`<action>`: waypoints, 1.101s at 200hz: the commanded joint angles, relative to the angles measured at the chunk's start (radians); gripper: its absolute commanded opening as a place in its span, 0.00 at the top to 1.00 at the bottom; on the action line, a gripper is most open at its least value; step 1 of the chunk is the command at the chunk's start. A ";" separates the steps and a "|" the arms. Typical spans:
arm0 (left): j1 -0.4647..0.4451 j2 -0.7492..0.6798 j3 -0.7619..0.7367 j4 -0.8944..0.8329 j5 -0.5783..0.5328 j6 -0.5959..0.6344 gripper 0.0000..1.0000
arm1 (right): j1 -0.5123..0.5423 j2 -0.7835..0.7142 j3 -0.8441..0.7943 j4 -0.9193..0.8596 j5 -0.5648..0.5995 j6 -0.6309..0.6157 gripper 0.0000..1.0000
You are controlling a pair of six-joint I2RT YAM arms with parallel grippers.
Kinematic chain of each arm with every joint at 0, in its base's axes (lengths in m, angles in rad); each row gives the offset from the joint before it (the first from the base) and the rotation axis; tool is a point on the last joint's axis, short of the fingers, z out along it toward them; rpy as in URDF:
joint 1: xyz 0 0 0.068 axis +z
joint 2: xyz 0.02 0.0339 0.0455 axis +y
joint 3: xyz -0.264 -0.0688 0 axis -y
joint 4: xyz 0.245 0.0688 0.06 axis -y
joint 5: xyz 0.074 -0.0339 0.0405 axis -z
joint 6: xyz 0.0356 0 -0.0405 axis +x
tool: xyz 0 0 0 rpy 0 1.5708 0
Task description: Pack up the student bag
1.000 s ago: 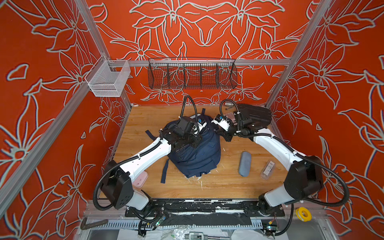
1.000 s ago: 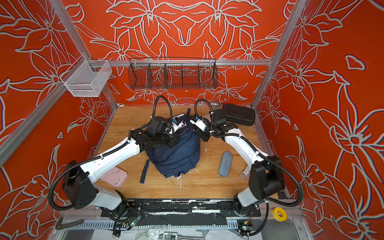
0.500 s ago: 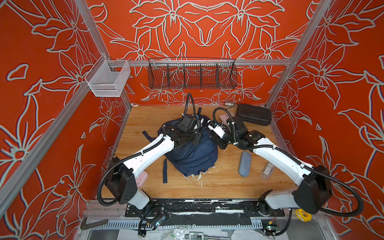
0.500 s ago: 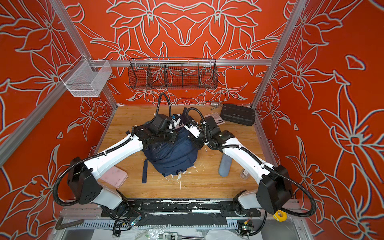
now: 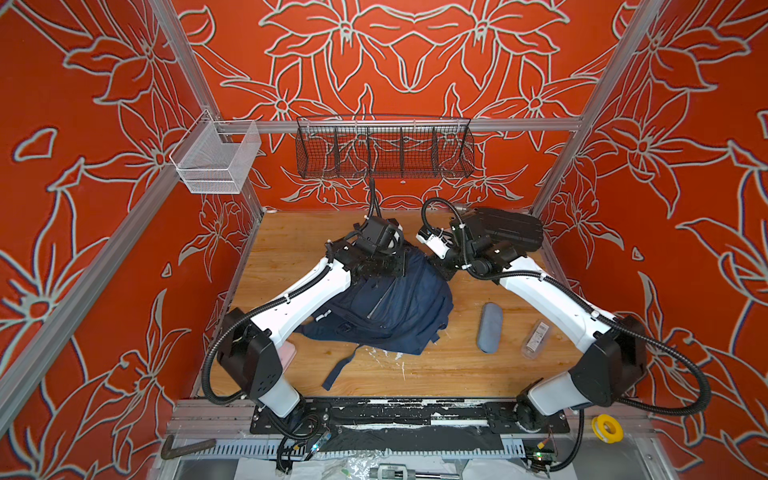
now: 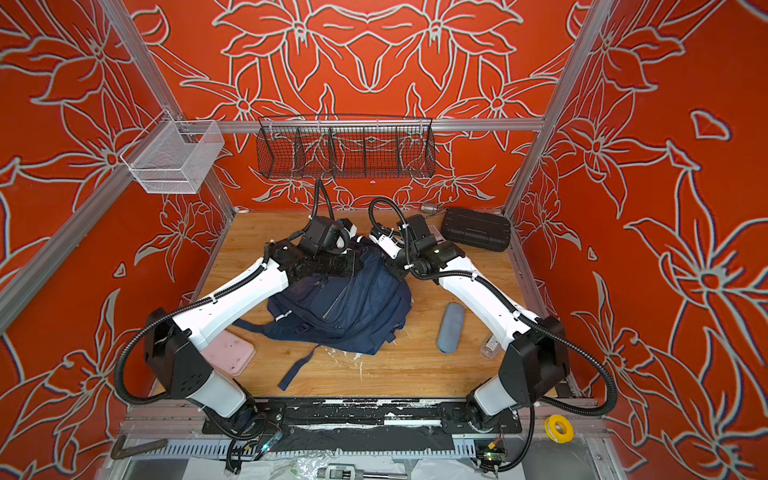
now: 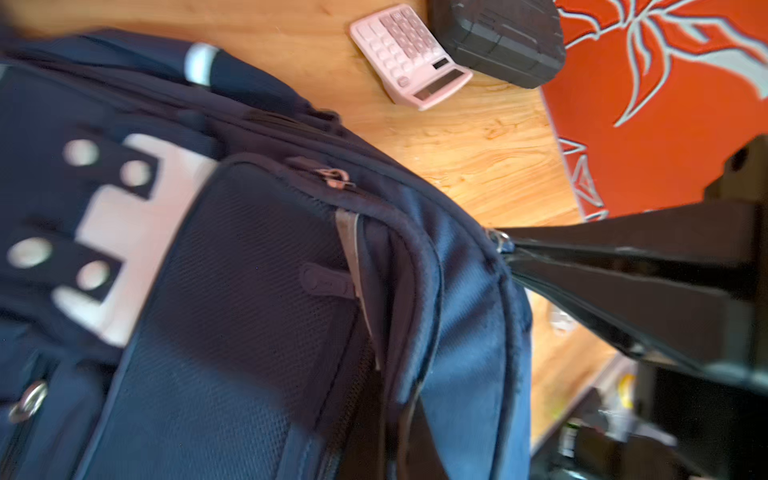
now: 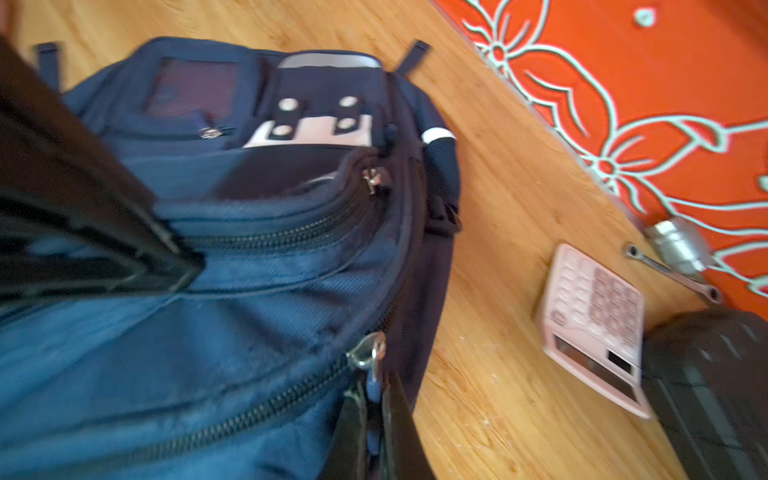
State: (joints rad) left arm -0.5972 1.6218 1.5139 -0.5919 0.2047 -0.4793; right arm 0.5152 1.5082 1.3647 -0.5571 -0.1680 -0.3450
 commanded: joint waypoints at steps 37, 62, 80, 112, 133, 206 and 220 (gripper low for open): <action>0.046 0.048 0.120 0.055 0.049 -0.180 1.00 | 0.038 -0.075 -0.018 0.018 0.039 -0.011 1.00; 0.075 0.031 0.080 0.087 0.021 -0.253 1.00 | 0.078 -0.129 -0.064 0.010 0.067 0.016 1.00; 0.079 0.021 0.054 0.133 0.019 -0.295 1.00 | 0.123 -0.147 -0.093 0.015 0.079 0.027 1.00; 0.080 0.041 0.090 0.119 -0.011 -0.315 1.00 | 0.194 -0.149 -0.109 0.006 0.102 0.057 1.00; 0.082 0.041 0.095 0.124 -0.044 -0.327 1.00 | 0.229 -0.172 -0.137 0.015 0.102 0.055 1.00; 0.097 0.044 0.118 0.134 -0.102 -0.484 1.00 | 0.364 -0.209 -0.303 0.149 0.041 0.034 1.00; 0.096 0.042 0.115 0.141 -0.115 -0.513 1.00 | 0.394 -0.204 -0.328 0.191 0.087 0.047 1.00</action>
State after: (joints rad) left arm -0.5098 1.6783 1.5913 -0.5659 0.1421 -0.8818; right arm 0.8642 1.3186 1.0740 -0.4572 -0.0731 -0.3275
